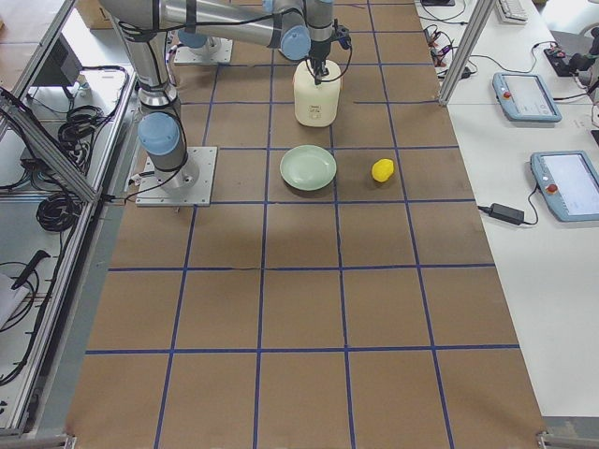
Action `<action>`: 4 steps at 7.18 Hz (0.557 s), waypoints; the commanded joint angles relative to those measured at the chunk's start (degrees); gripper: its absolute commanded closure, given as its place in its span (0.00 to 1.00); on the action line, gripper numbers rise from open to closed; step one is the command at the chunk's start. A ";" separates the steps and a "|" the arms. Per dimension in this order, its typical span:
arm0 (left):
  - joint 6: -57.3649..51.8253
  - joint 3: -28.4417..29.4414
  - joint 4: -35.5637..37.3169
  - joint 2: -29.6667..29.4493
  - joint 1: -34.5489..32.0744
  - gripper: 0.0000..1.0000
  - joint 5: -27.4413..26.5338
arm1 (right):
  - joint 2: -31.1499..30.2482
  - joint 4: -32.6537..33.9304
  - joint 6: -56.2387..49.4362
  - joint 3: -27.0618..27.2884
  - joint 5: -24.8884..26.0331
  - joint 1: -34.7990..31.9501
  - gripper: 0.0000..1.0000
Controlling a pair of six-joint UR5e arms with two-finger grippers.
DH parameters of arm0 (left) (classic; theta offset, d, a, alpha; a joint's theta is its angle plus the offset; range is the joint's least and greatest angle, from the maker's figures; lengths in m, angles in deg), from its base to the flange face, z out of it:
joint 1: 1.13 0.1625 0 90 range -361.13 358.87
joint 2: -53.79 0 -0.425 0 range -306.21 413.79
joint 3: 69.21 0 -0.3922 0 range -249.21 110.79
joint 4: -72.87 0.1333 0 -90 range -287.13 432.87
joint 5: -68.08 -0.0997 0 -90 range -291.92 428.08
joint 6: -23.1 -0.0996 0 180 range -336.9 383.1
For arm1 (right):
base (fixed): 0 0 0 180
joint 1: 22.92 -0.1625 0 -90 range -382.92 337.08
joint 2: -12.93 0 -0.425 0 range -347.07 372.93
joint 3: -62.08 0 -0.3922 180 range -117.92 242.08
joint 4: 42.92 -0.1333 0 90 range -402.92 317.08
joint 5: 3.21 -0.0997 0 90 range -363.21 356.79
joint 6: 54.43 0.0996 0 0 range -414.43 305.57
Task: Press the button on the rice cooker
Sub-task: 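Press down on the green lid button with the right gripper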
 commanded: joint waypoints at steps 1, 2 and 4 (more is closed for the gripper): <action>0.00 0.00 0.00 0.00 0.00 0.00 0.00 | 0.09 0.59 -0.14 0.12 0.18 -0.86 0.94; 0.00 0.00 0.00 0.00 0.00 0.00 0.00 | 0.79 1.21 -0.14 0.12 1.05 -1.39 0.94; 0.00 0.00 0.00 0.00 0.00 0.00 0.00 | 0.97 1.30 -0.23 0.38 0.62 -1.39 0.94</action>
